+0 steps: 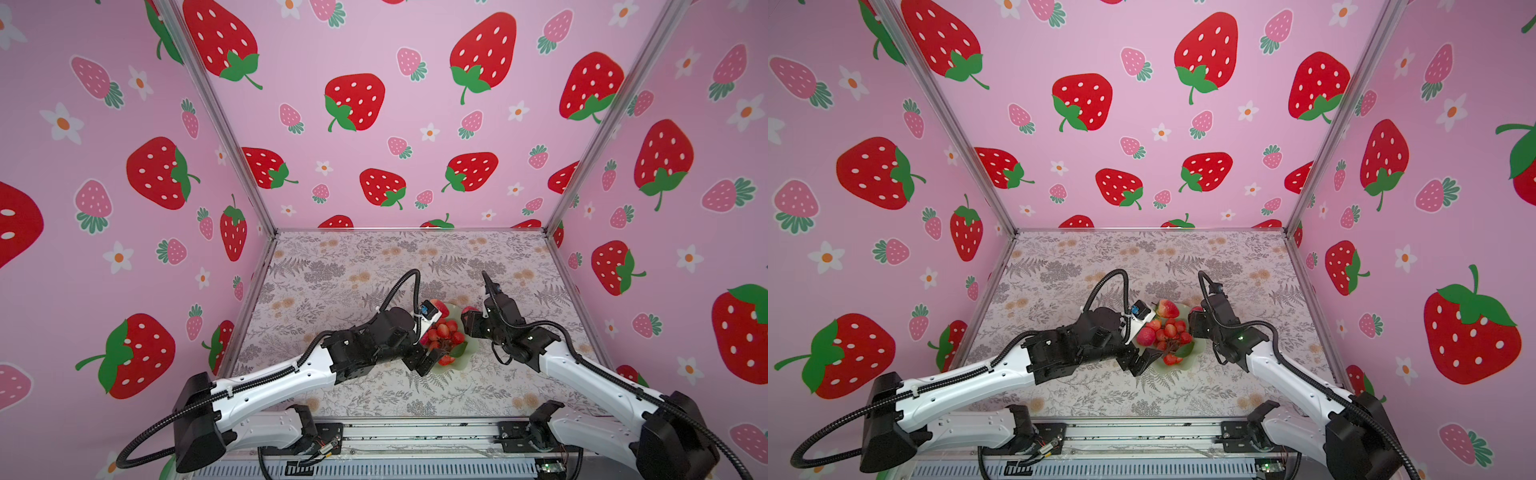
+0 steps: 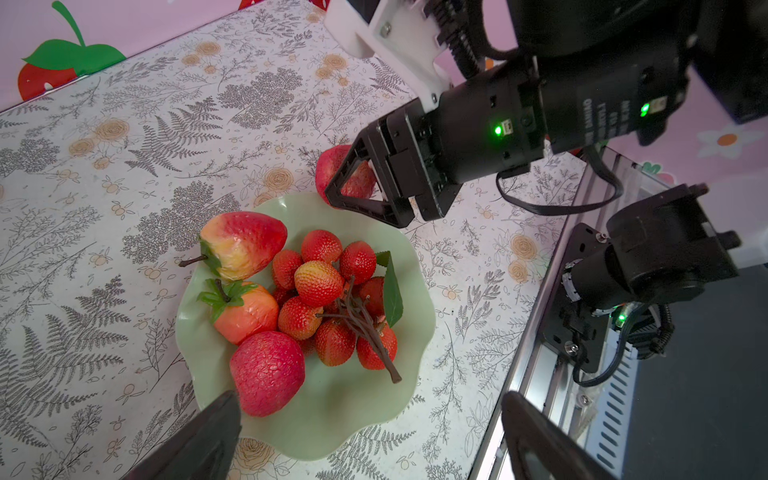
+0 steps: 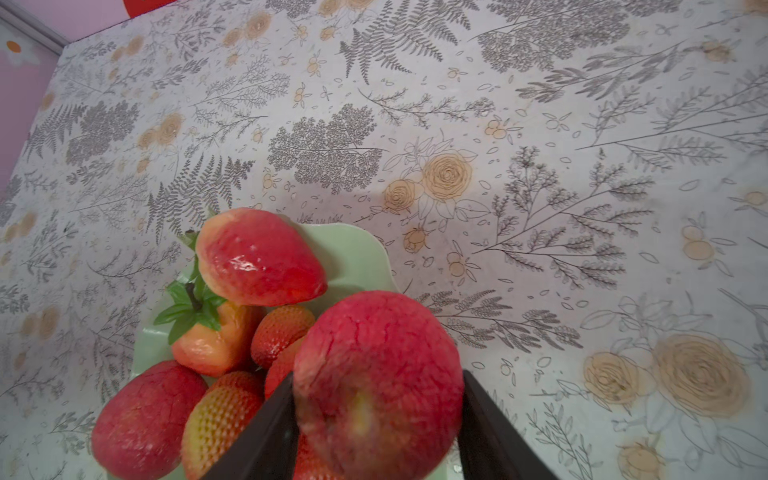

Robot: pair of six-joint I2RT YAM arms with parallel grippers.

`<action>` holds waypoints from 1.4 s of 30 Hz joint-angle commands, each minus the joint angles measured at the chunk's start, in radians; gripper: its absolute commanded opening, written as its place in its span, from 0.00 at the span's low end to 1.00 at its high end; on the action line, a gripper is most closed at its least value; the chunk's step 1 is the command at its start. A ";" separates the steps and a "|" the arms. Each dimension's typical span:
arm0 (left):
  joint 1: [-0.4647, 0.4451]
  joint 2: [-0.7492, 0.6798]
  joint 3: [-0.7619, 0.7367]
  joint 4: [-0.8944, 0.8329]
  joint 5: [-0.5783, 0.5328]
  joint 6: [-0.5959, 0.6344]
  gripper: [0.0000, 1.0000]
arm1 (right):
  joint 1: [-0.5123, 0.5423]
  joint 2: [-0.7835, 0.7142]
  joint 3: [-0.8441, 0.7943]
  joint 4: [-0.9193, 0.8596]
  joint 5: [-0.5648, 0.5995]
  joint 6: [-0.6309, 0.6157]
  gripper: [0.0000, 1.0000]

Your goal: Place and organize the fake fruits in the fruit bowl

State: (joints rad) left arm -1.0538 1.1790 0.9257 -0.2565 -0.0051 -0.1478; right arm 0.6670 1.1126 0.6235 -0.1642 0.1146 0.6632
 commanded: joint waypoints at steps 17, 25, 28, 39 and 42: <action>-0.002 -0.036 -0.014 0.039 -0.068 -0.009 0.99 | -0.004 0.084 0.015 0.072 -0.087 -0.047 0.73; -0.001 -0.042 -0.014 0.029 -0.073 0.002 0.99 | -0.005 0.060 0.048 0.043 -0.060 -0.066 0.82; 0.000 -0.044 -0.023 0.034 -0.071 -0.003 0.99 | -0.005 0.033 0.054 0.024 -0.045 -0.072 0.85; 0.003 -0.060 -0.033 0.055 -0.136 -0.013 0.99 | -0.017 0.009 0.074 0.005 -0.019 -0.094 0.88; 0.066 -0.078 -0.017 -0.002 -0.266 -0.019 0.99 | -0.102 0.007 0.108 0.036 -0.093 -0.111 0.89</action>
State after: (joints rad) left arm -1.0332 1.1305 0.9062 -0.2398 -0.1387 -0.1562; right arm 0.6250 1.1229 0.6815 -0.1448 0.0631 0.5755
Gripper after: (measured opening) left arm 0.991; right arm 0.892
